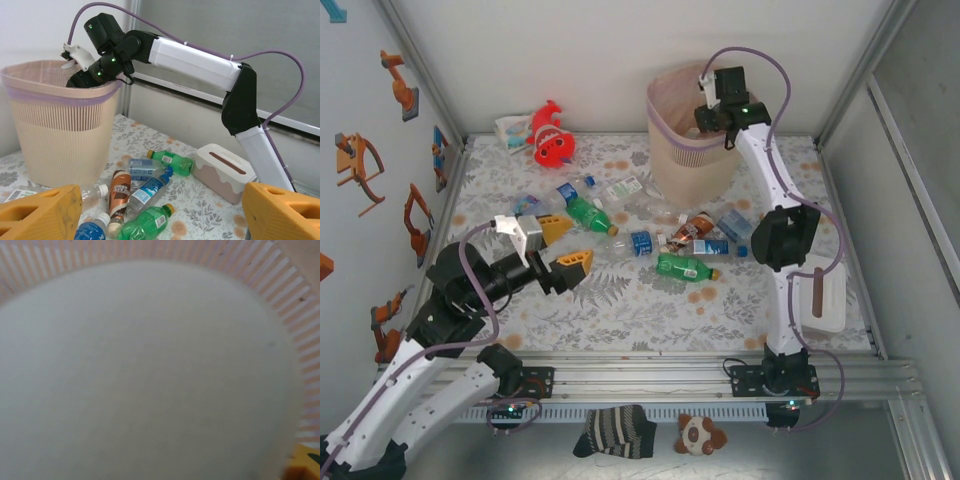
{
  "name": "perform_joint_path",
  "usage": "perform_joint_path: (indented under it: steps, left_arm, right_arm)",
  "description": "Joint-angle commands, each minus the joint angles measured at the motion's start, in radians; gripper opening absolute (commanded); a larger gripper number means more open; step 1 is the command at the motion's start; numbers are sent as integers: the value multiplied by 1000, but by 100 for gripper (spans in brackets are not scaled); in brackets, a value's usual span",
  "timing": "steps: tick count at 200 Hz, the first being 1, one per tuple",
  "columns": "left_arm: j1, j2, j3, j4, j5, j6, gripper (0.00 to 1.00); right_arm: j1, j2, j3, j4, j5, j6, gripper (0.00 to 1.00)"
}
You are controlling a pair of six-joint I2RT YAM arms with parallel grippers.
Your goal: Put the plastic bottles in the bin
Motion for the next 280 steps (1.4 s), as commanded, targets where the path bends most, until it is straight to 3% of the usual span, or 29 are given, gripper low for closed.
perform_joint_path:
  steps: [1,39,71,195,280]
  left_arm:
    - [5,-24,-12,-45,-36,30,83]
    - [5,-38,-13,-65,-66,44,84]
    - [5,-28,-14,-63,-76,53,84]
    - [5,-7,-47,-31,-123,49,84]
    - [9,114,1,-116,-313,-17,84]
  right_arm:
    - [-13,40,33,-103,23,-12,49]
    - [-14,12,32,-124,23,-4,68]
    - [-14,-49,33,-118,8,4,73]
    - [-12,-257,-33,-91,-147,97,73]
    - [-12,-385,-143,-73,-263,181,65]
